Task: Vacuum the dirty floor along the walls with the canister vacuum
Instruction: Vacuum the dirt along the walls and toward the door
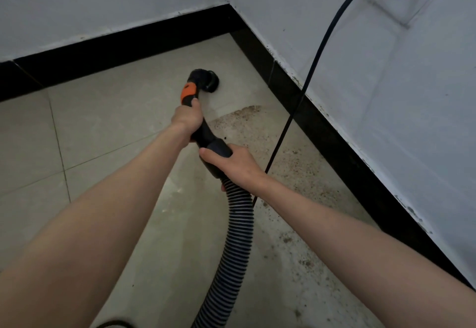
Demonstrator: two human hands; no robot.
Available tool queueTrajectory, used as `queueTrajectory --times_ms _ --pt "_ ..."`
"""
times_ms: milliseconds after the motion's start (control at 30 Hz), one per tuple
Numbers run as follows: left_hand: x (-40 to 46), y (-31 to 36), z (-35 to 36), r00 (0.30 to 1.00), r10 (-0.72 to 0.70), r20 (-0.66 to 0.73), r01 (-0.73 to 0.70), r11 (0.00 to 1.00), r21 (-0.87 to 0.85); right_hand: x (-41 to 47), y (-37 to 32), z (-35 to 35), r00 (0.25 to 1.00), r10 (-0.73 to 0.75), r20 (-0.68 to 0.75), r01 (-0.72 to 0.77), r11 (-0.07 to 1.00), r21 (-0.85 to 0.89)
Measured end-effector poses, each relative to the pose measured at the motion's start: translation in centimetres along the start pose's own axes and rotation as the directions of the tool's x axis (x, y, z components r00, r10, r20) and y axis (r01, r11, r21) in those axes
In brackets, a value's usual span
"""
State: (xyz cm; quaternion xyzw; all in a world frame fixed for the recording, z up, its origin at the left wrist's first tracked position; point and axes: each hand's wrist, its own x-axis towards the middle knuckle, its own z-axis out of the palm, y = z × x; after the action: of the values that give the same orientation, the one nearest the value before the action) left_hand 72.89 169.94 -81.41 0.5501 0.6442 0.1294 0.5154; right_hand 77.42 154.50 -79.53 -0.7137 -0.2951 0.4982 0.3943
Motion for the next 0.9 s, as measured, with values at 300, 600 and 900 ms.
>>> queueTrajectory --times_ms 300,600,900 --pt "0.0 3.7 4.4 0.992 0.065 0.110 -0.073 0.995 0.071 1.2 0.7 -2.3 0.977 0.063 -0.202 -0.049 0.996 0.073" --pt "0.3 2.8 6.0 0.980 0.048 0.191 -0.075 0.988 0.137 -0.3 1.4 -2.7 0.967 0.094 -0.239 -0.067 0.991 0.120" --pt "0.5 -1.7 -3.5 0.994 -0.076 0.077 0.085 0.990 -0.117 -1.4 -2.0 2.6 0.997 0.071 0.013 -0.071 0.997 -0.008"
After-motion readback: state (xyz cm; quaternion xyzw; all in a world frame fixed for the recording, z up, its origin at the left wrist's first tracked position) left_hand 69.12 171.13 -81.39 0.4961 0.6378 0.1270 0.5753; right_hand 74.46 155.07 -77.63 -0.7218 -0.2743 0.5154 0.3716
